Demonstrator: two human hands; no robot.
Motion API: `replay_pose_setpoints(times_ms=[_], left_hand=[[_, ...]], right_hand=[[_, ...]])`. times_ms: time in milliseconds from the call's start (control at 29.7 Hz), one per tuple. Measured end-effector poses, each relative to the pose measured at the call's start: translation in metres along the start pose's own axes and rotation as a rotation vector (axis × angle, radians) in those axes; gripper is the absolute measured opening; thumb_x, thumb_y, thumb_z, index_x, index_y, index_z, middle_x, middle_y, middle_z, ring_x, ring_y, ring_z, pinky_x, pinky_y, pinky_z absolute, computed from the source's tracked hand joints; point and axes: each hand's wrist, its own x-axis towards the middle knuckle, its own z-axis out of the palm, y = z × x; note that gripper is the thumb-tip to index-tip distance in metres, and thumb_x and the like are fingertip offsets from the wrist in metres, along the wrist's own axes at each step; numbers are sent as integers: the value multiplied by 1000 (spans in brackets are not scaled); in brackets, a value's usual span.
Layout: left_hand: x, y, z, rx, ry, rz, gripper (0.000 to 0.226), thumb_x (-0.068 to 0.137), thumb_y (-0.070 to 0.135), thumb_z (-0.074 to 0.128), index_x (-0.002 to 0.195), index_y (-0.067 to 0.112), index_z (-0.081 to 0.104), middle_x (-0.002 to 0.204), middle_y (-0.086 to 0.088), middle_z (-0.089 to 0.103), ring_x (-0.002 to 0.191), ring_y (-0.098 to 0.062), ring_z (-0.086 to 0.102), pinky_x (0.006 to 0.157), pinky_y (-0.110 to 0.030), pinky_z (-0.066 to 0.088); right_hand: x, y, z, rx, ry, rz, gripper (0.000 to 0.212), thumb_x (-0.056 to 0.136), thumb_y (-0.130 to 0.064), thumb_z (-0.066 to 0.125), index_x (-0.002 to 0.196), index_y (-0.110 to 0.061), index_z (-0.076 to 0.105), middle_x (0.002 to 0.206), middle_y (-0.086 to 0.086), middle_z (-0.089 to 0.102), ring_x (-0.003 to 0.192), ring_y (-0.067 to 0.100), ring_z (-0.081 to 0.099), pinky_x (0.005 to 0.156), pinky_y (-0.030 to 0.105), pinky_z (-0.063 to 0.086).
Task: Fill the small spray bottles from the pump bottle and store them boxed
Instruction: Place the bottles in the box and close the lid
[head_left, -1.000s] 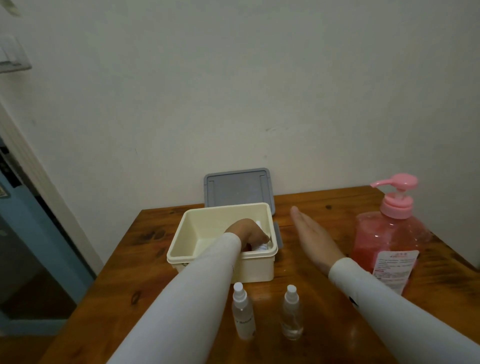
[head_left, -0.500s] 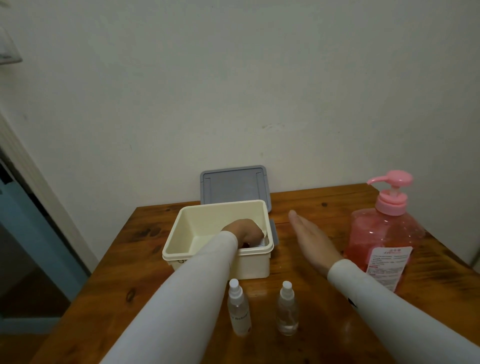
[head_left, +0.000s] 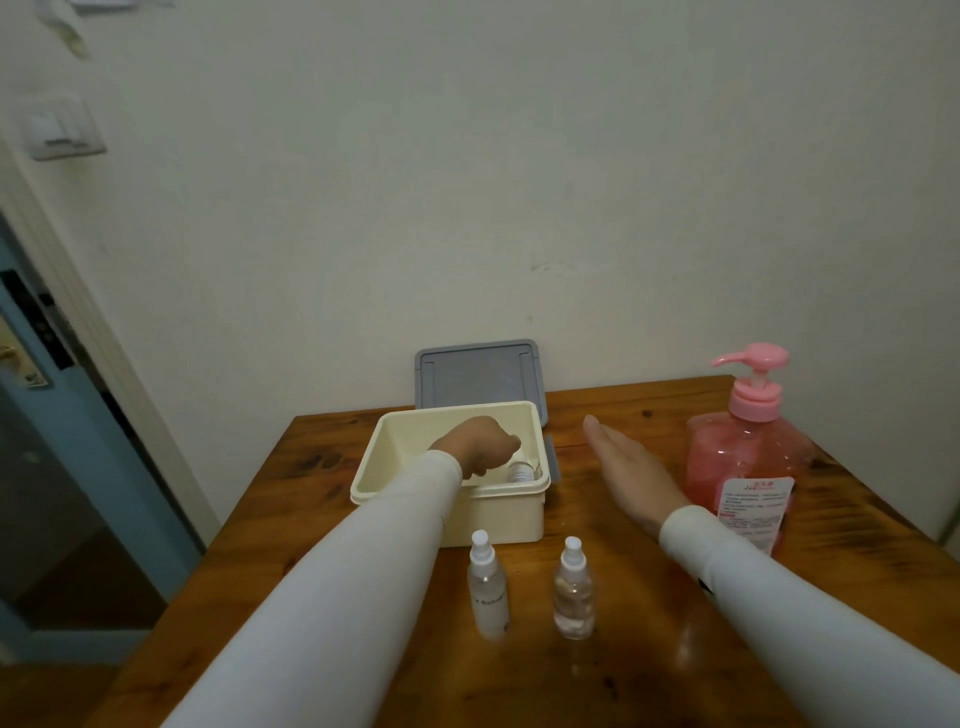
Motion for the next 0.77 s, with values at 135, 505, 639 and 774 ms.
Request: replay_pose_setpoints(times_ms=[135, 505, 639, 774], left_hand=[[-24, -1, -14, 76, 105, 124, 42, 100, 33, 39, 130, 6, 54, 131, -11, 58, 115, -26, 54, 93, -32, 41], [-110, -50, -27, -203, 314, 355, 43, 97, 34, 49, 137, 20, 50, 131, 0, 58, 114, -14, 54, 91, -26, 46], [-132, -72, -15, -255, 257, 342, 42, 93, 17, 53, 135, 23, 51, 123, 2, 59, 112, -12, 54, 94, -26, 47], [-148, -90, 3, -290, 132, 316, 52, 88, 19, 62, 137, 24, 47, 119, 6, 56, 110, -10, 54, 90, -23, 49]], right_hand=[[-7, -5, -2, -76, -9, -50, 55, 99, -53, 23, 144, -24, 38, 151, 1, 37, 140, 19, 30, 112, 36, 22], [-38, -15, -8, -359, -24, -160, 63, 97, -55, 24, 148, -18, 32, 155, 5, 30, 143, 21, 25, 115, 38, 20], [-49, -17, -7, -411, -24, -165, 63, 96, -56, 23, 148, -20, 30, 156, 5, 27, 143, 22, 24, 115, 40, 20], [-59, -18, -1, -433, -40, -167, 62, 97, -56, 24, 147, -21, 31, 155, 7, 27, 142, 24, 26, 114, 40, 22]])
